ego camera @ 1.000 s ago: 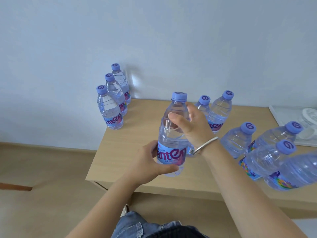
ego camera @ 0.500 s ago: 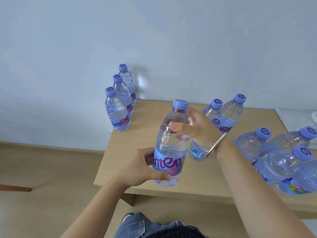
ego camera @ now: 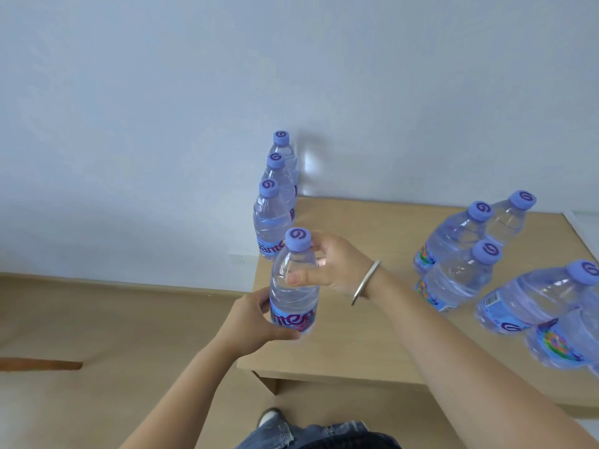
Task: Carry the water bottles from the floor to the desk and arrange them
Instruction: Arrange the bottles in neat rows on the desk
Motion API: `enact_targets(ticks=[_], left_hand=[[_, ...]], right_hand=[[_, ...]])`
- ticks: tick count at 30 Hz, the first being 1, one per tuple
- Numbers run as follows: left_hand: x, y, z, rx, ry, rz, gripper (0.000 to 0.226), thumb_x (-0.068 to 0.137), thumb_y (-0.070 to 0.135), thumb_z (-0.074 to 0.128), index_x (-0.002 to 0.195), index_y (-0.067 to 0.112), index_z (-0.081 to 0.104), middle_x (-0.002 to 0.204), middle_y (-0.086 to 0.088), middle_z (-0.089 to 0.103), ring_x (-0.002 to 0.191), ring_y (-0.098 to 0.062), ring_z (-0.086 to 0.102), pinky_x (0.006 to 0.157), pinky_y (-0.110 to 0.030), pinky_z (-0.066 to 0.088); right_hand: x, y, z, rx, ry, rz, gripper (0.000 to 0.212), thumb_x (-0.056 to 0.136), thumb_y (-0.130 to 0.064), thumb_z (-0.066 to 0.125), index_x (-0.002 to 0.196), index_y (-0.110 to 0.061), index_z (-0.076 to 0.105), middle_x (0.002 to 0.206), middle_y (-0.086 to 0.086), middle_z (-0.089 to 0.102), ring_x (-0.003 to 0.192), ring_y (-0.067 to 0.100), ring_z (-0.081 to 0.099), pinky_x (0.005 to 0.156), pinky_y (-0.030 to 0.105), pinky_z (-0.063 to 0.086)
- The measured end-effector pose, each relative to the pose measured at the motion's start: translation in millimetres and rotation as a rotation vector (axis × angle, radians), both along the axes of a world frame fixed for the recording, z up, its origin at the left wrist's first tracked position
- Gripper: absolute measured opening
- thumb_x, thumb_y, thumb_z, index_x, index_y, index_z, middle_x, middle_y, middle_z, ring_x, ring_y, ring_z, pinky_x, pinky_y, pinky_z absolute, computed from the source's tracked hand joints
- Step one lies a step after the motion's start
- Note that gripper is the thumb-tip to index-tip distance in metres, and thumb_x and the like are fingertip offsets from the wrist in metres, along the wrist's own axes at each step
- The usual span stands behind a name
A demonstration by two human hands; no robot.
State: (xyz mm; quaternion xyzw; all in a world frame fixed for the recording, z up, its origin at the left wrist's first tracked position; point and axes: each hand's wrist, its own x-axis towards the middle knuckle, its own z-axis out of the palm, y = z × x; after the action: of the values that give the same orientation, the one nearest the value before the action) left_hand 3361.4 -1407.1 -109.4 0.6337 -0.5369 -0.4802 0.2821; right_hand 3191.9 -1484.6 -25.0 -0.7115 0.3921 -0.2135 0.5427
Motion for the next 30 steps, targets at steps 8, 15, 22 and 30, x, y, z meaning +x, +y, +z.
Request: enact_targets(ticks=[8,15,22,30], left_hand=[[35,-30,-26,-0.013,-0.008,0.044,0.052,0.047,0.016,0.089,0.085,0.038,0.062,0.081,0.022,0.07,0.082,0.0,0.065,0.063,-0.009,0.048],[49,-54,-35,-0.039,0.004,0.062,0.056,0.036,0.041,0.083,0.087,0.041,0.06,0.087,0.014,0.071,0.09,-0.012,0.065,0.078,-0.031,0.055],[46,-63,-41,-0.077,-0.004,0.129,0.064,0.047,0.025,0.089,0.098,0.038,0.052,0.091,0.022,0.063,0.084,0.015,0.056,0.061,-0.006,0.042],[48,-72,-50,-0.084,-0.027,0.123,0.064,0.048,0.025,0.088,0.101,0.032,0.053,0.094,0.021,0.061,0.084,0.017,0.053,0.06,-0.002,0.039]], right_hand=[[45,-17,-10,-0.158,0.113,-0.04,0.046,0.07,-0.016,0.079,0.1,0.009,0.055,0.103,0.033,0.054,0.097,0.042,0.052,0.085,0.049,0.043],[68,-31,-13,-0.15,0.251,-0.119,0.051,0.068,-0.022,0.081,0.109,-0.005,0.056,0.112,0.015,0.055,0.104,0.031,0.055,0.093,0.046,0.045],[70,-41,-12,-0.093,0.303,-0.151,0.055,0.07,-0.017,0.078,0.119,-0.014,0.054,0.118,0.002,0.058,0.111,0.02,0.053,0.1,0.039,0.042],[70,-41,-10,-0.15,0.32,-0.137,0.054,0.068,-0.014,0.08,0.115,-0.014,0.054,0.114,0.005,0.052,0.106,0.022,0.051,0.094,0.03,0.044]])
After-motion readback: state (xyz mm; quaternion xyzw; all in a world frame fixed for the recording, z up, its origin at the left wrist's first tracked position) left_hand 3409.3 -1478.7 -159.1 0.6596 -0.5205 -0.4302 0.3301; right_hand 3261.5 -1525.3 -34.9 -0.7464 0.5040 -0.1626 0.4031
